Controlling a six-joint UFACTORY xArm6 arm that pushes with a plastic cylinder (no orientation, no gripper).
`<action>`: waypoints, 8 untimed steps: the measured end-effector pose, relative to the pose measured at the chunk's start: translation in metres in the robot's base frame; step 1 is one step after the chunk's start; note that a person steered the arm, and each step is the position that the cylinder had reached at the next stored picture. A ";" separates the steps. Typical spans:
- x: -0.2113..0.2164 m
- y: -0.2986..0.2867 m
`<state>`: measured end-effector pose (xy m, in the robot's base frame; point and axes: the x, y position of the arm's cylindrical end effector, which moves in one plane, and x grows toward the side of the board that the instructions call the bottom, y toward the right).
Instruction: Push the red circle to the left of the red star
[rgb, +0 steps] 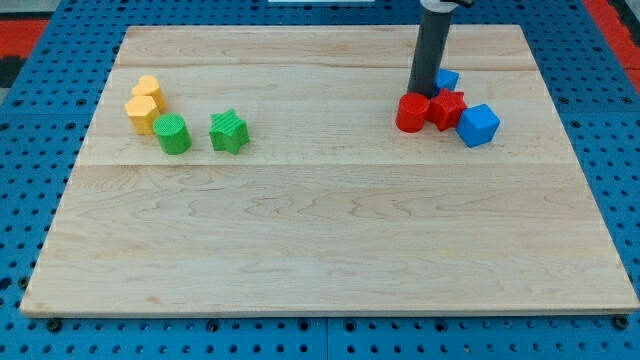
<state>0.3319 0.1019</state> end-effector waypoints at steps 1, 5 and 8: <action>0.005 -0.046; 0.068 -0.042; 0.078 -0.042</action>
<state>0.4102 0.0595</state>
